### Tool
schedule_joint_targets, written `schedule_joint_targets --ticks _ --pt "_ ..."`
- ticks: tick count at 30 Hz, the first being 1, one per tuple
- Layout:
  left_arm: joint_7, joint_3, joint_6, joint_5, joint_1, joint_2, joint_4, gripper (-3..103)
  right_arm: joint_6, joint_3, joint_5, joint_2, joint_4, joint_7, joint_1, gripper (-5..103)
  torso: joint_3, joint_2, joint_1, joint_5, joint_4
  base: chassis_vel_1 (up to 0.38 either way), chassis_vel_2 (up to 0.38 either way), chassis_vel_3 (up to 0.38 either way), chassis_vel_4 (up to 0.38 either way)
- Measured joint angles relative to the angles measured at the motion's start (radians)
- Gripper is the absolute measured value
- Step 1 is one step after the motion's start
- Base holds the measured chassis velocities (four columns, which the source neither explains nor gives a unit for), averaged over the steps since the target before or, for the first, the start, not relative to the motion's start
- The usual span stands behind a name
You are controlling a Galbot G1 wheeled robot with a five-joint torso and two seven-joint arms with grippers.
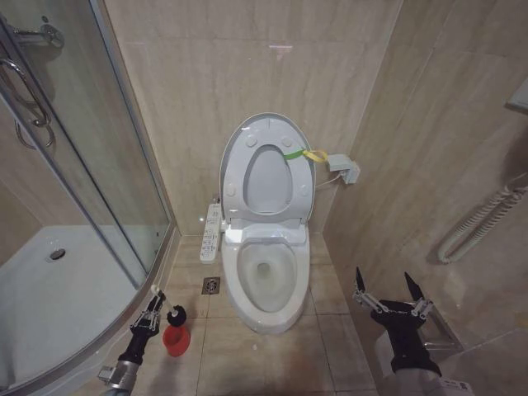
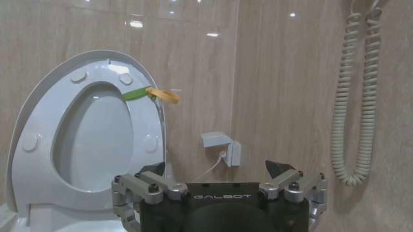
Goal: Open the toilet lid, clean the toilet bowl with a toilet brush, close the toilet lid, and flush.
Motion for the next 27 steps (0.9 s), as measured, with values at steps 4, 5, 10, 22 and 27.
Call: schedule_joint_targets --ticks 4,5,10,22,27 --pt "0.007 -0.004 0.000 -0.002 0.008 -0.002 -0.007 15 0.000 0.000 0.000 0.000 0.000 0.000 0.000 100 0.000 0.000 0.000 0.0000 0.0001 0.000 0.000 0.000 0.000" --pt "0.008 -0.006 0.000 -0.003 0.012 -0.002 -0.011 15 0.000 0.000 0.000 0.000 0.000 0.000 0.000 100 0.000 0.000 0.000 0.0000 0.0000 0.000 0.000 0.000 0.000" --pt "0.007 -0.025 0.000 -0.002 0.042 -0.007 -0.042 15 0.000 0.000 0.000 0.000 0.000 0.000 0.000 100 0.000 0.000 0.000 0.0000 0.0000 0.000 0.000 0.000 0.000" --pt "0.006 -0.074 0.001 0.005 0.101 -0.008 -0.064 15 0.000 0.000 0.000 0.000 0.000 0.000 0.000 100 0.000 -0.001 -0.001 0.0000 0.0002 0.000 0.000 0.000 0.000" --pt "0.006 -0.075 0.001 0.005 0.092 -0.010 -0.060 15 0.000 0.000 0.000 0.000 0.000 0.000 0.000 100 -0.007 -0.011 -0.005 -0.0001 -0.0001 0.000 0.000 0.000 0.000"
